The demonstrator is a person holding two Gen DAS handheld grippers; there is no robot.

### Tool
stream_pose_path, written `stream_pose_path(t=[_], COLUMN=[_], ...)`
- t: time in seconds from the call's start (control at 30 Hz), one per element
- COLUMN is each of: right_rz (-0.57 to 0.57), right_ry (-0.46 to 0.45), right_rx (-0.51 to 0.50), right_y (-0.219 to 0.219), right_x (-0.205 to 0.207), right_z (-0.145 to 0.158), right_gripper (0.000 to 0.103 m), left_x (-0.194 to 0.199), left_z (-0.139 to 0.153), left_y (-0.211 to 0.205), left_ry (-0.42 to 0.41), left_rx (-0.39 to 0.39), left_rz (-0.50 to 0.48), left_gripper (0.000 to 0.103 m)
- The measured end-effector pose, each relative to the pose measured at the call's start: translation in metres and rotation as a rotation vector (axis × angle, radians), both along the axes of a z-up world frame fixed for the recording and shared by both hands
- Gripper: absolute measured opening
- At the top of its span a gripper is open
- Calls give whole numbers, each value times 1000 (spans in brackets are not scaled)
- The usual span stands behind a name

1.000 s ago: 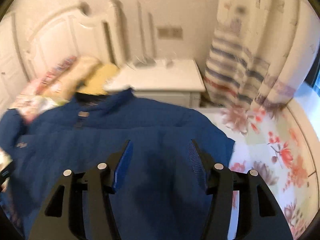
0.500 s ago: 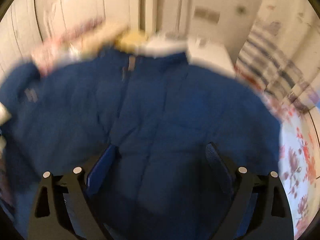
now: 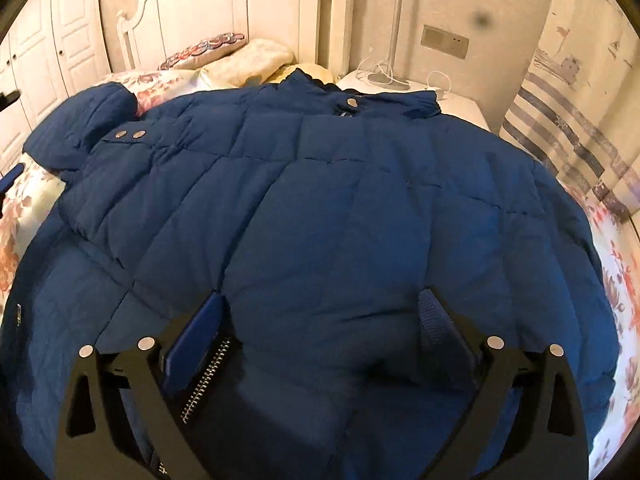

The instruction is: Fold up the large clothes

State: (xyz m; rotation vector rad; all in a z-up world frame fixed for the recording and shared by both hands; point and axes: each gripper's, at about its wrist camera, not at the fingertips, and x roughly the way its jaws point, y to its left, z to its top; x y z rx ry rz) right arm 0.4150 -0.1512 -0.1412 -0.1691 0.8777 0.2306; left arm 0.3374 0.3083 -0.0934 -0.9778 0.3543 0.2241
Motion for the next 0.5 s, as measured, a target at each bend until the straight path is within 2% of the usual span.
stream_pose_path(t=[0.1,0.13,0.2,0.27,0.33,0.37,0.4,0.43,0.47,0.5], right_rz=[1,2,3,2,2,2,1,1,1,0], right_ry=[1,3,7,10,14,15,15,15,14,13], right_rx=[-10,-13,-11,-4,1,3,5,6,8,10], right_y=[5,6,4,4,3,3,3,3,3,3], right_x=[-5,-4,-1,0,0,0,0,0,0,0], right_z=[-2,-3,-3,-4,-4,-4,-5,-5,-5,-5], right_gripper=[96,96,97,97,97,98,98,98,98,98], left_x=[-5,-1,14,25,37,38,43,44,40,33], left_z=[-2,-6,-17,-20,-21,-23,-29,-36,-34,-24], left_y=[74,96,142,165,176,179,182,183,180,169], left_ry=[54,74,116,124,152,145,139,126,108,71], left_rx=[-31,-46,-79,-61,-28,-28,-66,-107,-95,-42], left_rz=[139,157,158,140,125,111,77,71,91,113], left_gripper=[100,100,92,90,77,39,8,8,5,4])
